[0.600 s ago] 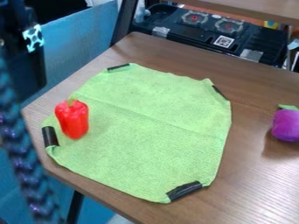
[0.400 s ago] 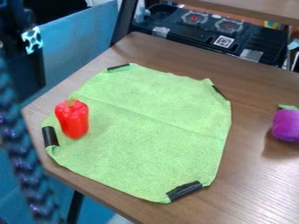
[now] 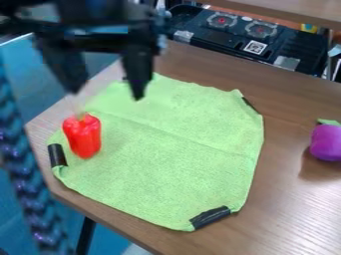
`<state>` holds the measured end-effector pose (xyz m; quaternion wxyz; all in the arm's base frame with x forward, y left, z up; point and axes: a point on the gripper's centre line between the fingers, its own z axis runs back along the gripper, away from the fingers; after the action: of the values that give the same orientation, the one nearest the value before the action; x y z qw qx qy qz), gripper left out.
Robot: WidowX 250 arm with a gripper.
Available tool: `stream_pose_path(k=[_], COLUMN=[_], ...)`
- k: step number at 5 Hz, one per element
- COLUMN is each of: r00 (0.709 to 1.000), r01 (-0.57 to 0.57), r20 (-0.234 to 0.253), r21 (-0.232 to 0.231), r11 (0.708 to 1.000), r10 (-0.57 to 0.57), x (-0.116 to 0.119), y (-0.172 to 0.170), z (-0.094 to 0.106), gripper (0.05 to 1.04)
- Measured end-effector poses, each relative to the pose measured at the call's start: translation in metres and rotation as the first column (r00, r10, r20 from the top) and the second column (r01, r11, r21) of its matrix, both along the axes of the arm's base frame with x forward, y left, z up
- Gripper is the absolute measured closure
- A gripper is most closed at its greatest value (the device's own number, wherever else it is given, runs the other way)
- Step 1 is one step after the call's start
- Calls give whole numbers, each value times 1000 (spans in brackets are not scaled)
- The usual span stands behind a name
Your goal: Fold the cloth from top right to bottom left
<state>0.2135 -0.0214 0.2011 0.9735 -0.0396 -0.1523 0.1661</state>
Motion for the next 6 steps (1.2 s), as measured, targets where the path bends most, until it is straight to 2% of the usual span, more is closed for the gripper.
stream_pose_path(k=[1,2,3,4,5,6], r00=[985,957,914,871,844,832], r01=[-170,-281,-373,-414,-434,-442], r20=[15,74,163,296,376,411], r21=[-18,-25,-21,13,61,86], r11=[985,960,928,910,899,893], r10=[170,282,371,392,382,373], x=[46,91,124,150,182,210], y=[-3,-16,-32,-53,-70,-76], z=[-34,-58,-76,-89,-103,-109], gripper=[83,83,83,83,83,83])
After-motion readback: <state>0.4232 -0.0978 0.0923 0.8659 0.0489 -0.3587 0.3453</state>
